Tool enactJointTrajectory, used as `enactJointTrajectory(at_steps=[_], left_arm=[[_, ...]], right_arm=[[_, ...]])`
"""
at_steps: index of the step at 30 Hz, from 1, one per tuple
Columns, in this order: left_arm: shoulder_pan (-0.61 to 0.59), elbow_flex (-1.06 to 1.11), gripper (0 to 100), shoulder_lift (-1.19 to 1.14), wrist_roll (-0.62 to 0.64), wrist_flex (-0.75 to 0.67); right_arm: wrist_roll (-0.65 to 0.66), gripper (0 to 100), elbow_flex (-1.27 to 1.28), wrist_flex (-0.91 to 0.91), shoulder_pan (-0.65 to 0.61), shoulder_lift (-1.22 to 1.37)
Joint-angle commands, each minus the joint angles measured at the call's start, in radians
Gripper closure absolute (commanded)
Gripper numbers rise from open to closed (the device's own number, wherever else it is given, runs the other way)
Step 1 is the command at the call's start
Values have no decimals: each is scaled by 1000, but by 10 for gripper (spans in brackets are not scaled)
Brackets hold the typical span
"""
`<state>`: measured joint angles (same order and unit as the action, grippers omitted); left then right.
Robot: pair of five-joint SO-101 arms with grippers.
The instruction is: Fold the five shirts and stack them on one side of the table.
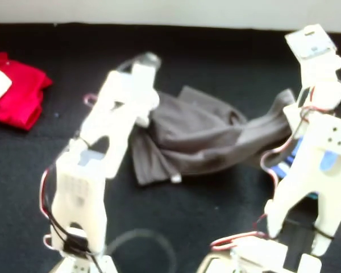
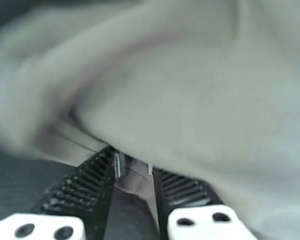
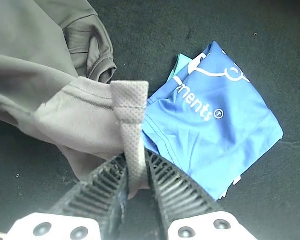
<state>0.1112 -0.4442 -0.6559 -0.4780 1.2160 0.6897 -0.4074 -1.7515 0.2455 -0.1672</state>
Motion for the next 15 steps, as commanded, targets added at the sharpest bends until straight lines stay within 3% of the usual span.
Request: enactJointTrajectory(at_steps=[1, 5, 10, 15], left_arm=[[-10, -182, 909, 1, 9, 121], [-7, -294, 909, 2, 8, 265], [38, -461, 909, 2, 5, 543], [70, -355, 939, 128, 6, 574]], right_arm=[[14, 992, -2, -1, 15, -39], [14, 992, -2, 16, 15, -39], [14, 992, -2, 28, 13, -35], [14, 992, 2, 28, 12, -31]])
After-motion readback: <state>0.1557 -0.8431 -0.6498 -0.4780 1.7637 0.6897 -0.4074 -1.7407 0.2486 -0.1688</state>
